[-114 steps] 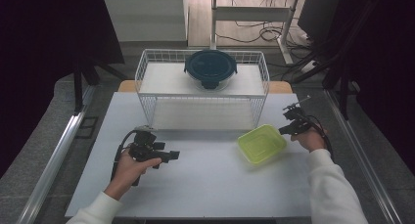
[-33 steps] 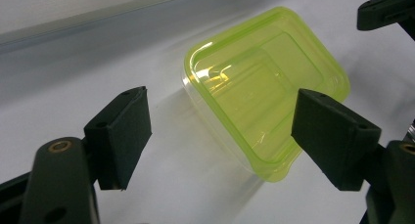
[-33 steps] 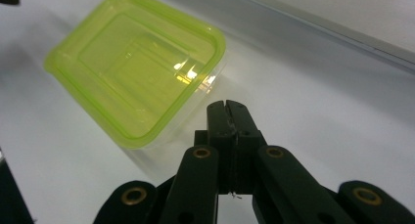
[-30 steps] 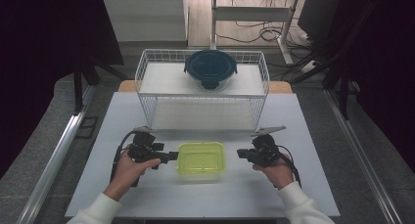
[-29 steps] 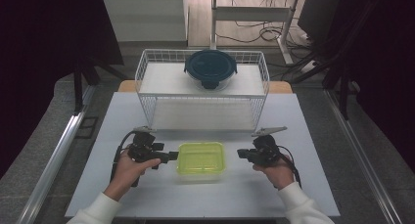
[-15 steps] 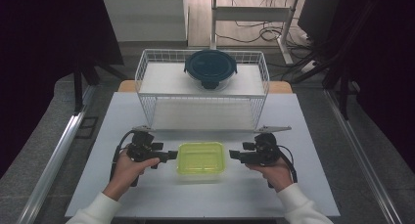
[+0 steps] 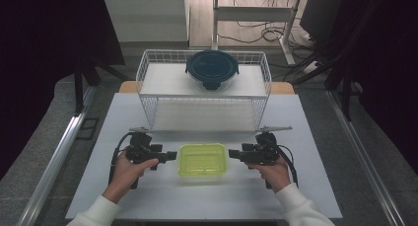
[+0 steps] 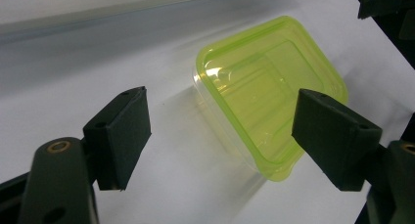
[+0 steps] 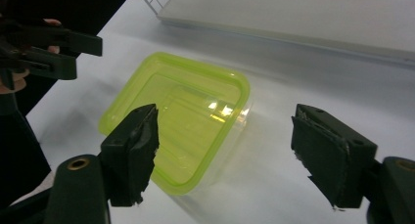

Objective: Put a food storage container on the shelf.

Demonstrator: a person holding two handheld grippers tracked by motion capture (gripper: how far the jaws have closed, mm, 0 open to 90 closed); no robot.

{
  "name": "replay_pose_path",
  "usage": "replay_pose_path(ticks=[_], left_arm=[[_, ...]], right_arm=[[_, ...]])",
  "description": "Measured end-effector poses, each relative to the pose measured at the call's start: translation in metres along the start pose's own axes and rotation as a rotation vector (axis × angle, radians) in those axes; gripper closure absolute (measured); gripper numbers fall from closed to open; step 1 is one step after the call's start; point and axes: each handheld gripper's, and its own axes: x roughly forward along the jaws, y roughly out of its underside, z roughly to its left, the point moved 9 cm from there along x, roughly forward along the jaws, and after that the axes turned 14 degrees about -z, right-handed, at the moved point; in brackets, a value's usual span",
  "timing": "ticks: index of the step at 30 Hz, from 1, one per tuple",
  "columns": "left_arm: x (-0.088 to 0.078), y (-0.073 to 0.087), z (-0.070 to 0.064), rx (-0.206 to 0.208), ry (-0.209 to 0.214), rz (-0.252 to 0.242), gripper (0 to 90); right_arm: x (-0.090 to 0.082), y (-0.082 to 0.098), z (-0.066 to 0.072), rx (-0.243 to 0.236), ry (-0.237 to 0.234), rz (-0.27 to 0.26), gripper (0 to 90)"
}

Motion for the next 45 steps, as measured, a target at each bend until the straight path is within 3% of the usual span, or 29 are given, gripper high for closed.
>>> replay_pose_path(ticks=[2,7,10,17,24,28,35,38,45], left_arm=[[0.001,0.001,0.001,-0.005,0.006,0.006,23.6],[0.002,0.005,0.004,-0.031,0.013,0.013,23.8],[0.003,0.011,0.009,-0.1,0.038,0.022,23.9],[0.011,0.015,0.008,-0.145,0.063,0.027,24.3],[0.025,0.016,0.006,-0.214,0.09,0.032,29.0],[0.031,0.018,0.003,-0.22,0.1,0.049,29.8],[0.036,0.021,0.002,-0.242,0.108,0.06,32.3],[0.039,0.024,0.0,-0.233,0.109,0.077,39.4],[0.041,0.028,-0.004,-0.288,0.145,0.084,47.6]], right_arm=[[0.001,0.002,0.003,0.013,-0.007,0.003,27.4],[0.004,0.004,0.006,-0.007,-0.005,0.014,28.2],[0.012,0.012,0.008,0.002,-0.009,0.045,28.5],[0.024,0.02,0.009,0.007,-0.01,0.081,30.2],[0.036,0.028,0.001,0.069,-0.004,0.11,35.3],[0.039,0.029,-0.001,0.12,-0.019,0.094,39.7],[0.045,0.036,-0.004,0.144,-0.018,0.121,40.8],[0.046,0.039,-0.003,0.149,-0.027,0.129,47.3],[0.046,0.041,0.0,0.226,-0.074,0.143,55.5]])
